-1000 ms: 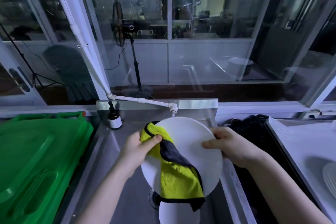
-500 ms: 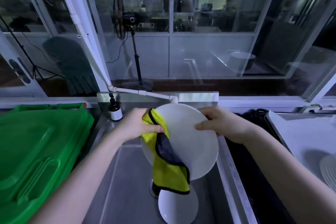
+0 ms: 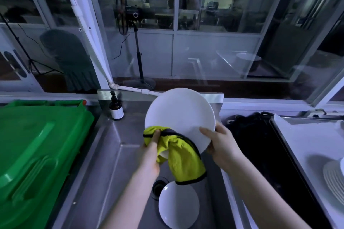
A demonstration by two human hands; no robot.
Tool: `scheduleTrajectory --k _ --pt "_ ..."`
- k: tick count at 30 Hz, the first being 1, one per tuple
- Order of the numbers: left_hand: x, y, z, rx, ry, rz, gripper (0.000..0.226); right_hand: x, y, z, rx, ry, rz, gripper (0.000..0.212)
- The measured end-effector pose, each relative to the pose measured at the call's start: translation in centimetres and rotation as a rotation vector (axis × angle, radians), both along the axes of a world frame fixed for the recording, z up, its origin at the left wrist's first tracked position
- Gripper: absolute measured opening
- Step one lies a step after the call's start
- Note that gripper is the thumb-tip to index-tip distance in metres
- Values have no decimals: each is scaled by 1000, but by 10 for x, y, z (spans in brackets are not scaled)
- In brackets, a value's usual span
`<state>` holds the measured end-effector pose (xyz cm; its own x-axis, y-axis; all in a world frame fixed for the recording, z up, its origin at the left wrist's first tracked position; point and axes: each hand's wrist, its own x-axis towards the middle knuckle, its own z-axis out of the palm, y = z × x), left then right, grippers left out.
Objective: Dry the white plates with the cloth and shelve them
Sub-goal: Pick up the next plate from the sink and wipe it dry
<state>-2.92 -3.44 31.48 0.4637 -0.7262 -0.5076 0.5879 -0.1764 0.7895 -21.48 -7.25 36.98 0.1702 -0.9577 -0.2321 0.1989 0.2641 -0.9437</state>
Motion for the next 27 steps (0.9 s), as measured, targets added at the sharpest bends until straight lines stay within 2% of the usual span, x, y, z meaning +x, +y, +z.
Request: scheduleTrajectory --k 2,6,8,9,12,14,17,20,23,25,27 --pt "4 -1 -1 -6 -14 -15 23 -1 7 -15 35 -39 34 21" --pt "28 0 11 -100 -230 -94 14 -22 -8 -2 -34 104 154 28" --pt "36 1 24 -184 -441 -193 6 -27 -19 18 -191 220 156 33" --pt "40 -1 32 -213 -576 -258 7 -26 -25 28 -294 302 172 29" --pt "40 -8 55 -291 -962 -515 34 -8 -32 48 -604 630 339 19" --pt "34 -11 63 -339 -1049 -599 49 7 -27 46 -787 843 434 27" --pt "35 -9 62 -320 -989 -584 43 10 -22 40 -877 879 380 33" --pt "32 -3 49 -323 -686 -383 10 1 -23 32 -688 724 210 42" --pt "25 3 38 -288 -407 -161 2 1 -15 17 -495 494 -8 51" --pt "28 4 38 -239 -426 -181 3 0 -8 8 -448 465 -33 53" --pt "37 2 44 -245 -624 -318 9 -3 -6 6 -484 529 38 53"
